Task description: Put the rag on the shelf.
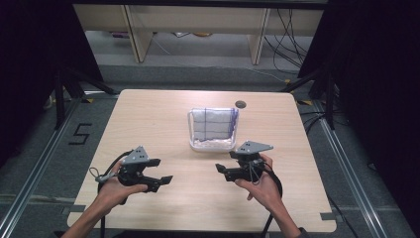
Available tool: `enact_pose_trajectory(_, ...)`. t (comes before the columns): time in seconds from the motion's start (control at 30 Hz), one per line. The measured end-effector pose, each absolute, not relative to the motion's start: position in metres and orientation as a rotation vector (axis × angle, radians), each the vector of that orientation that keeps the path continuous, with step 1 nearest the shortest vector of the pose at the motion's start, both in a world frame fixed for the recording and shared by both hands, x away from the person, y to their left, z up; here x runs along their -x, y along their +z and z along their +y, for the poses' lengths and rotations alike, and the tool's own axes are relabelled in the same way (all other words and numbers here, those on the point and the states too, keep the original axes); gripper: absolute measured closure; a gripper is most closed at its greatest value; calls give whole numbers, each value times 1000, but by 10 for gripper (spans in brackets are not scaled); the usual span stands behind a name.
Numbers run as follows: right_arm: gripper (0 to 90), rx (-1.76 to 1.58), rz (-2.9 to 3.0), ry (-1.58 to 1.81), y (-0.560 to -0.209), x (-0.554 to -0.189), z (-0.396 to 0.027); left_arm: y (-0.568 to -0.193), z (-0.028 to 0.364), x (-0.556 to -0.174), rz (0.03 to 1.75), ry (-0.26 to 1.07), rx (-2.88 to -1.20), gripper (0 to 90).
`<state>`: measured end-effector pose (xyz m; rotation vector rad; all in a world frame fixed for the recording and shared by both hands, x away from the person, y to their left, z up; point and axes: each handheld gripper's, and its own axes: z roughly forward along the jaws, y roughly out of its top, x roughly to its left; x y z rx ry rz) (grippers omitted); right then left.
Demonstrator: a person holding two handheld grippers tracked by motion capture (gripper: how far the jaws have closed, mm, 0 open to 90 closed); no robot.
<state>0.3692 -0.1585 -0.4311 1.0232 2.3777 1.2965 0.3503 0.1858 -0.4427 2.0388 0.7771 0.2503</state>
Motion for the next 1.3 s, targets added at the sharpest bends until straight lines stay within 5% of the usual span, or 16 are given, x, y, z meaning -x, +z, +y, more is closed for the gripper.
enact_pose_trajectory(0.97, 310, -1083, 2446, 1198, -474, -329, -174, -491, 189, -315, 807, 220, -2056, 215)
enact_pose_trajectory(1.3, 160, -1097, 2493, 1119, -489, -316, -179, -504, 194, -302, 803, 258, -2132, 214)
